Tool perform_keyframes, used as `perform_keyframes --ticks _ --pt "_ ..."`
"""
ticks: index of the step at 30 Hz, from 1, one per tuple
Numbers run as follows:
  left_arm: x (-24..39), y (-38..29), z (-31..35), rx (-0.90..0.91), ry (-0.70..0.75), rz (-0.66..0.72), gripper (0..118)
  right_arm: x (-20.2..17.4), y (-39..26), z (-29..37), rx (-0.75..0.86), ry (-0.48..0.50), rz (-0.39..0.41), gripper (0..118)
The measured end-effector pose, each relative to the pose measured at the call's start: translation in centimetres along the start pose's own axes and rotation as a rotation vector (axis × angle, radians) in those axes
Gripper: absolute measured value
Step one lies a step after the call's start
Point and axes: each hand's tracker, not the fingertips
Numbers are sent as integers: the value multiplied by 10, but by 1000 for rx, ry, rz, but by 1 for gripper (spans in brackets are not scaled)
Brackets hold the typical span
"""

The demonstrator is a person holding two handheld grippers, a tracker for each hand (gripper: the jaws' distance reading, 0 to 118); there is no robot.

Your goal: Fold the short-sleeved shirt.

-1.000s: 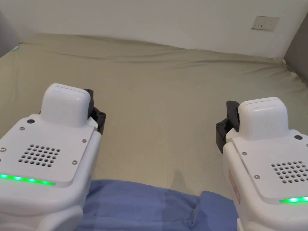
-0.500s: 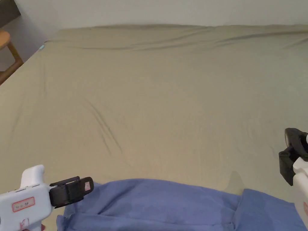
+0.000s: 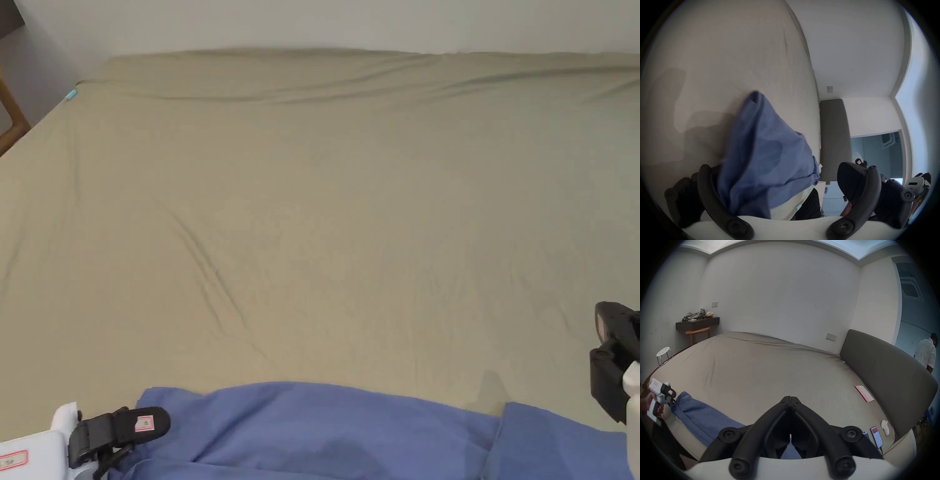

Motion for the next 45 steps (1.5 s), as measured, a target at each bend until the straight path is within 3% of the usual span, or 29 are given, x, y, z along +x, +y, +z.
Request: perform_keyframes --ticks 2,3,4,5,6,7,8,9,25,29,33,40,45 --pt "-14 4 -13 10 28 -11 113 -4 3 1 5 2 7 0" --pt "-12 7 -14 28 66 -16 100 -3 2 1 9 4 11 0" --pt "-11 9 -14 63 132 -29 69 -3 3 2 13 8 13 0" --pt "-12 11 -21 61 201 -31 14 -4 5 3 17 12 13 0" --pt "-19 8 -29 36 389 -56 9 -4 6 4 20 15 15 0" --pt "-21 5 -31 -14 166 -44 9 -3 4 4 23 16 18 0" --pt "-18 3 -33 -8 171 -27 9 -3 4 4 25 15 20 0" --pt "-14 1 -34 15 237 -57 9 -3 5 5 25 15 20 0" --pt "35 -2 8 199 340 -253 9 -9 18 20 23 -13 32 0" --pt "41 8 41 292 359 -235 9 -7 18 21 27 -14 29 0" --pt "64 8 72 340 491 -277 9 -3 18 23 32 -13 18 0" --pt "146 -31 31 268 691 -575 9 -3 17 26 34 -1 -11 0" --pt "171 -56 -31 132 676 -596 9 -3 13 35 40 13 1 0"
